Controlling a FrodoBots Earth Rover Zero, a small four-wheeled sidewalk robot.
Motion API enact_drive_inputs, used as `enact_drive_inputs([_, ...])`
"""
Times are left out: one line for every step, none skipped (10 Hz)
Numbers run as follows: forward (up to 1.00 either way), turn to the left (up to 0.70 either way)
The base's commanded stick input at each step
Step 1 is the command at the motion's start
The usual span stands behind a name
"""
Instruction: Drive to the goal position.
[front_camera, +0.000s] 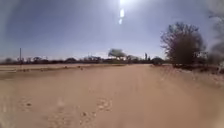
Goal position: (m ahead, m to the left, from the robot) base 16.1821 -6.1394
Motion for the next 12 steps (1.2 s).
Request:
enact_drive_inputs([1.00, -0.27])
enact_drive_inputs([1.00, -0.27])
enact_drive_inputs([1.00, -0.27])
enact_drive_inputs([1.00, -0.27])
enact_drive_inputs([1.00, -0.24])
enact_drive_inputs([1.00, -0.19])
enact_drive_inputs([1.00, -0.13])
enact_drive_inputs([1.00, -0.08])
enact_drive_inputs([1.00, -0.03])
enact_drive_inputs([1.00, 0.00])
enact_drive_inputs([1.00, 0.00])
enact_drive_inputs([1.00, 0.00])
